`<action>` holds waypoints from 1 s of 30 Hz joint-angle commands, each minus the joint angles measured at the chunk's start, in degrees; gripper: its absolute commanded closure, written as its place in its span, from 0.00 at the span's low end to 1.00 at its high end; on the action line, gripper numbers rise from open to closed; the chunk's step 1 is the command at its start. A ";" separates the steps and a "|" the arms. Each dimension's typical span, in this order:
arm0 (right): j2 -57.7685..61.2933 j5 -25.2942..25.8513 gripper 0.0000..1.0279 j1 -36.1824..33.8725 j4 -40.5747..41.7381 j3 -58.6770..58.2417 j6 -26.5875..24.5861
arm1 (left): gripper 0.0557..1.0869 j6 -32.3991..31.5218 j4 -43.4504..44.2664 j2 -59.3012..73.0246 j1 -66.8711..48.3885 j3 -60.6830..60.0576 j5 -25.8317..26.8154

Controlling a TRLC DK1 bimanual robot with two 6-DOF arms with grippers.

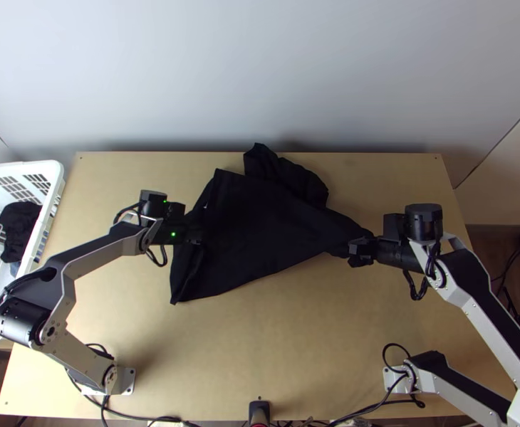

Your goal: Fold the t-shirt

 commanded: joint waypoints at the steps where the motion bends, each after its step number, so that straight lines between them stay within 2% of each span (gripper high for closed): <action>1: -0.06 0.02 0.96 -0.34 -0.20 0.79 0.10 | 0.61 -2.87 0.64 1.54 -0.18 2.26 -0.01; 15: -0.41 0.11 0.96 -1.31 -0.55 0.26 -0.61 | 0.61 0.03 -4.37 -5.32 0.26 -2.66 0.08; 30: -2.34 0.02 0.96 -1.57 -1.34 -0.01 -1.05 | 0.61 -2.08 -1.03 -2.59 -2.90 -0.64 -1.59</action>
